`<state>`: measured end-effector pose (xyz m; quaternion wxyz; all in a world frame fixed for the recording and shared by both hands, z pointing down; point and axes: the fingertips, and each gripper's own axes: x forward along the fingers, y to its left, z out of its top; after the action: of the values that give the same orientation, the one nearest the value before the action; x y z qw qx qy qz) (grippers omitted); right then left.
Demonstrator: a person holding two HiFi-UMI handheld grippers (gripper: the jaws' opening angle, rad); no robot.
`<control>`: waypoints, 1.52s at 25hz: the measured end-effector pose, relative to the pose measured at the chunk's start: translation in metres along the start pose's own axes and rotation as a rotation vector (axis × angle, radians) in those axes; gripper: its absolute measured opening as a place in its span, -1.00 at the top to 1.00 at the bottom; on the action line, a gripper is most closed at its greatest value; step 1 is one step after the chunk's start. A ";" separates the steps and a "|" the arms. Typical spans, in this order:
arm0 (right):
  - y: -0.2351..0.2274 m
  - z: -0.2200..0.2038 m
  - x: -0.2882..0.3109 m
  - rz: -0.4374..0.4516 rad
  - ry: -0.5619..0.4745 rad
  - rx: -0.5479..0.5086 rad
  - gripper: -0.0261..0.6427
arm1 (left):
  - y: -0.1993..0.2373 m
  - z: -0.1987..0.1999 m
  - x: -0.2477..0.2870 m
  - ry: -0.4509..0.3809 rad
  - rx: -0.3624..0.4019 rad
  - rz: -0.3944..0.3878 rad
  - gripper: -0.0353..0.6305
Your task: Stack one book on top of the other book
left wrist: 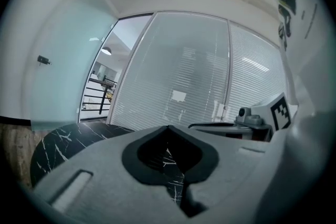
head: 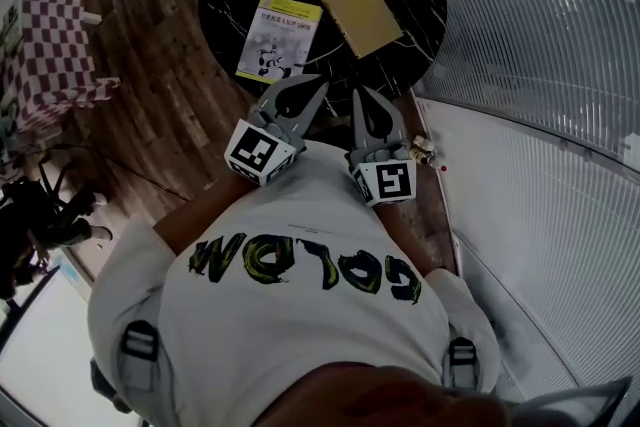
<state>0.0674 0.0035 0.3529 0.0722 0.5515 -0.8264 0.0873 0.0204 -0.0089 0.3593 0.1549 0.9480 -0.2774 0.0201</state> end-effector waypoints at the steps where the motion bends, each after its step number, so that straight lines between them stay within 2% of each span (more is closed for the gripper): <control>1: -0.001 0.000 0.001 0.005 0.001 0.000 0.92 | 0.001 0.000 0.001 0.000 -0.001 0.006 0.89; 7: -0.012 -0.005 0.003 0.042 0.021 0.000 0.92 | 0.000 -0.004 0.008 0.018 -0.010 0.048 0.89; 11: -0.024 -0.015 0.001 0.050 0.041 0.012 0.92 | -0.001 -0.011 0.014 0.035 -0.053 0.081 0.89; 19: -0.035 -0.045 -0.022 0.060 0.119 0.064 0.92 | -0.023 -0.048 0.022 0.114 -0.146 0.090 0.89; 24: -0.042 -0.054 -0.026 0.069 0.146 0.074 0.92 | -0.031 -0.059 0.031 0.153 -0.152 0.089 0.88; 29: -0.052 -0.058 -0.017 0.089 0.156 0.041 0.92 | -0.020 -0.068 0.043 0.165 -0.172 0.117 0.88; 31: -0.059 -0.060 -0.009 0.096 0.161 0.044 0.91 | -0.011 -0.072 0.049 0.169 -0.175 0.127 0.82; 34: -0.071 -0.068 0.004 0.107 0.182 0.042 0.79 | 0.002 -0.079 0.059 0.180 -0.185 0.137 0.82; 38: -0.093 -0.086 0.022 0.104 0.213 0.014 0.79 | 0.011 -0.102 0.080 0.238 -0.171 0.122 0.73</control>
<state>0.1470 -0.0322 0.4471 0.1511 0.4961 -0.8409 0.1548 0.0869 -0.0279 0.4688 0.2653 0.9036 -0.3150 0.1182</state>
